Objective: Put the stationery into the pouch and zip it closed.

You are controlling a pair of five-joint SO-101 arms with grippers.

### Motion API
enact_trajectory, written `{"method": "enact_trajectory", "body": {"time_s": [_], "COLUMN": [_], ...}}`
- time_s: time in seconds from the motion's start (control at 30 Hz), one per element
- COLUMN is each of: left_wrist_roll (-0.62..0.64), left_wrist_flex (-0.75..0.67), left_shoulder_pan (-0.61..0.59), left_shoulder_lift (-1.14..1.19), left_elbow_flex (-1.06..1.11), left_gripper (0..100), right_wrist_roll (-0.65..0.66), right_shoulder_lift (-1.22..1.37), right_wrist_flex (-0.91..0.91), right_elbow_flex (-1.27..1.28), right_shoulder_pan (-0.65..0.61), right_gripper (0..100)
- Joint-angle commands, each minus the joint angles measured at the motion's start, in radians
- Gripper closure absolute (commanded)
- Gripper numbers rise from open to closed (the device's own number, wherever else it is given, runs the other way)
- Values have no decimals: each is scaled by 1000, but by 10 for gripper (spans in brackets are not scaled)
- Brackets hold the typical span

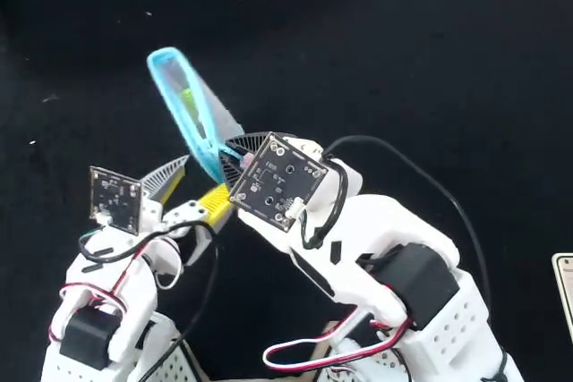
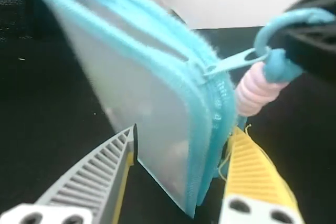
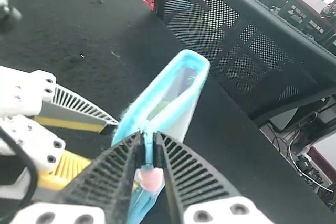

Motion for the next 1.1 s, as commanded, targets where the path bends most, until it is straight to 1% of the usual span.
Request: {"method": "enact_trajectory", "body": {"time_s": [0.0, 0.07, 0.3, 0.37, 0.47, 0.53, 0.6, 0.8, 1.0, 1.07], "left_wrist_roll": [-61, -78, -80, -84, -132, -137, -137, -135, -135, -140], "left_wrist_flex": [-18, -17, -15, -15, -23, -23, -23, -23, -18, -17], "left_shoulder_pan": [-50, -50, -56, -91, -157, -168, -153, -25, -19, -19], "left_shoulder_lift": [6, 5, 5, 5, 5, 5, 5, 5, 5, 5], "left_elbow_flex": [-13, -15, -50, -54, -54, -54, -54, -53, -51, -53], "left_gripper": [725, 726, 726, 724, 724, 724, 726, 727, 727, 727], "right_wrist_roll": [3, 3, 3, 3, 3, -2, -2, 0, -3, -3], "right_shoulder_lift": [2, 2, 1, 1, 1, 4, 8, 1, -13, -39], "right_wrist_flex": [2, 2, 5, 5, 5, 5, 3, -6, 18, 40], "right_elbow_flex": [-53, -51, -51, -51, -51, -51, -47, 19, 24, 28], "right_shoulder_pan": [-5, -5, -3, -3, -3, -5, -8, -6, -8, -11], "right_gripper": [988, 988, 988, 988, 988, 988, 988, 988, 984, 946]}}
